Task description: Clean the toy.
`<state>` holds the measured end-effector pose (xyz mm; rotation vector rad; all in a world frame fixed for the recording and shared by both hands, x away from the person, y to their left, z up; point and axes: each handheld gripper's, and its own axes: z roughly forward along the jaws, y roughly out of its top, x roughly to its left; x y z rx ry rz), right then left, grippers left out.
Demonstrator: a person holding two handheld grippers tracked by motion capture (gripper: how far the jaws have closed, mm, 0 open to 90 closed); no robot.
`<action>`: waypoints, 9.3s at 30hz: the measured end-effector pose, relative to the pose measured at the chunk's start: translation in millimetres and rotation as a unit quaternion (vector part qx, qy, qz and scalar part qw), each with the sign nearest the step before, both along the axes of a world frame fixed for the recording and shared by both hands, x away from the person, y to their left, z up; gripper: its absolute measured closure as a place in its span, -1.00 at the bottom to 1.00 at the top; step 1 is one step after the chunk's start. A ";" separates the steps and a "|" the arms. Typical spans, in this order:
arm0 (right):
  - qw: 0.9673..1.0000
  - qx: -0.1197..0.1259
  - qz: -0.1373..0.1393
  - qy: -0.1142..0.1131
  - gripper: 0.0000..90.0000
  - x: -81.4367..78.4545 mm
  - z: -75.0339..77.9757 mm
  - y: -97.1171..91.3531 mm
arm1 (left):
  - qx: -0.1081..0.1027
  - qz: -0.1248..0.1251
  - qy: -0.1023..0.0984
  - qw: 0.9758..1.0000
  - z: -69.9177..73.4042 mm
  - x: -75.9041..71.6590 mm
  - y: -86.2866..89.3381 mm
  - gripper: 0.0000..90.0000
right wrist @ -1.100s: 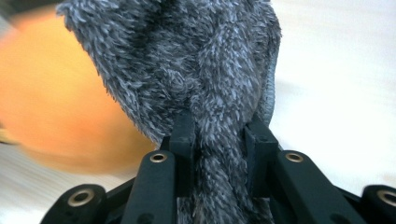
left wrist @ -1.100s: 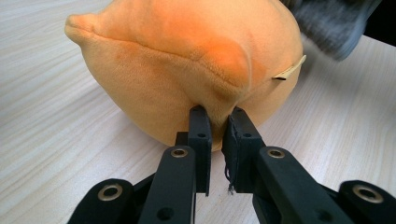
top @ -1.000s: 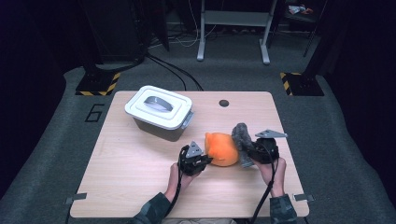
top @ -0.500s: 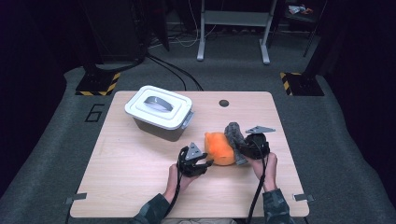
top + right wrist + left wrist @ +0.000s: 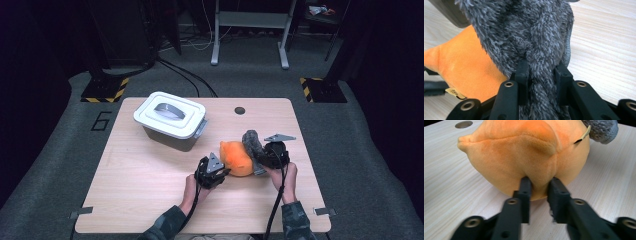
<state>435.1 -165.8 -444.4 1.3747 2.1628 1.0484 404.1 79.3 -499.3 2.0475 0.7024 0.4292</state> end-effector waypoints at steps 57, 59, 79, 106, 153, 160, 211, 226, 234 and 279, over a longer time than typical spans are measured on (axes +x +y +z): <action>0.998 0.002 -0.043 0.050 0.56 -10.9 -42.6 -30.1 | -0.037 -0.016 0.034 0.999 8.7 2.8 8.1 0.85; 0.998 0.001 -0.043 0.052 0.60 -9.1 -50.8 -35.8 | -0.043 -0.018 0.037 0.998 10.1 3.7 9.9 0.85; 0.995 -0.031 0.079 -0.052 0.60 -39.0 46.3 50.9 | -0.042 -0.030 0.019 0.999 14.7 -1.6 3.3 0.86; 0.999 -0.014 -0.037 0.033 0.60 -9.1 -27.0 -14.9 | -0.054 -0.018 0.043 0.997 3.5 5.2 16.2 0.86; 1.000 -0.029 0.000 0.006 0.60 -8.1 5.4 17.4 | -0.022 0.000 0.008 1.000 2.3 1.1 14.7 -0.19; 1.000 -0.022 0.001 -0.001 0.60 -4.4 2.9 16.0 | 0.014 0.009 -0.023 1.000 -0.1 2.6 3.9 0.31; 0.999 -0.041 -0.027 0.016 0.59 -12.7 -13.1 2.9 | -0.053 0.019 0.039 0.998 18.8 7.9 12.7 0.83; 0.996 -0.031 -0.040 0.071 0.59 7.5 -53.0 -7.4 | -0.056 0.016 0.041 0.997 17.6 7.5 15.1 0.82; 0.999 -0.007 -0.041 0.004 0.59 -15.2 -4.3 -17.2 | -0.058 0.017 0.043 0.997 18.7 8.0 17.3 0.81; 1.000 -0.022 0.015 -0.014 0.59 -3.8 16.5 24.4 | -0.013 0.011 -0.015 1.000 8.2 9.8 11.3 0.79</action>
